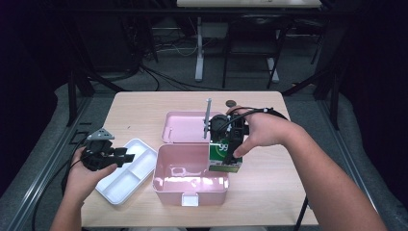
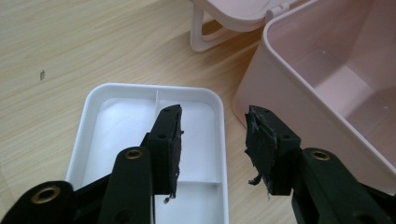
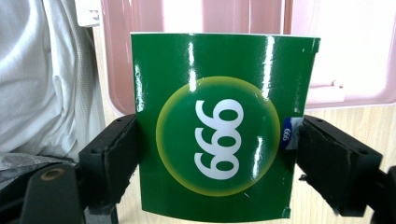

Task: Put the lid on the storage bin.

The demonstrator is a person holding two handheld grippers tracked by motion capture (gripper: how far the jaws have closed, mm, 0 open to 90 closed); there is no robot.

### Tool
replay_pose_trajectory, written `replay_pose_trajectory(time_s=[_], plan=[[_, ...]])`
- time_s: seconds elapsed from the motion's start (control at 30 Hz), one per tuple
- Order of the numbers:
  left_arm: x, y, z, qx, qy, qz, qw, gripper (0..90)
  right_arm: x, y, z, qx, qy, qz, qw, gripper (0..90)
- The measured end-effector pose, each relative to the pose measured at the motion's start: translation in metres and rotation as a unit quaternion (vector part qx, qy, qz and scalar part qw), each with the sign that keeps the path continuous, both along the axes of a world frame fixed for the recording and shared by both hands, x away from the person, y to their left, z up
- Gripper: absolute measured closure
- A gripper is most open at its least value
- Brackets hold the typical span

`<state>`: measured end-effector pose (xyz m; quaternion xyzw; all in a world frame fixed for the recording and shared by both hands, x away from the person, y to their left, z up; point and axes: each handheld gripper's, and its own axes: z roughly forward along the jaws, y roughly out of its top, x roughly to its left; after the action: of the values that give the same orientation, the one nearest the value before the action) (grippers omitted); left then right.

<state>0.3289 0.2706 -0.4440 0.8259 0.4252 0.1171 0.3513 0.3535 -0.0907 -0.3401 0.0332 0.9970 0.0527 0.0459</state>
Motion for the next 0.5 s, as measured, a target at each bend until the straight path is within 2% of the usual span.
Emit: replay_pose_trajectory(time_s=[0.07, 0.23, 0.43, 0.5], plan=[[-0.001, 0.0, 0.0, -0.005, -0.004, 0.003, 1.0, 59.4, 0.0, 0.001, 0.0, 0.002, 0.0, -0.001, 1.0, 16.9], [-0.001, 0.002, 0.001, -0.009, 0.0, 0.003, 1.0, 61.9, -0.001, 0.005, 0.001, 0.006, -0.004, 0.005, 1.0, 16.9], [0.0, 0.001, 0.0, 0.007, -0.007, 0.014, 0.9998, 60.5, -0.001, 0.01, -0.001, 0.002, -0.002, 0.006, 1.0, 16.9], [0.001, 0.0, -0.001, 0.005, -0.011, 0.018, 0.9998, 58.5, -0.001, 0.011, -0.001, -0.001, -0.001, 0.008, 1.0, 16.9]])
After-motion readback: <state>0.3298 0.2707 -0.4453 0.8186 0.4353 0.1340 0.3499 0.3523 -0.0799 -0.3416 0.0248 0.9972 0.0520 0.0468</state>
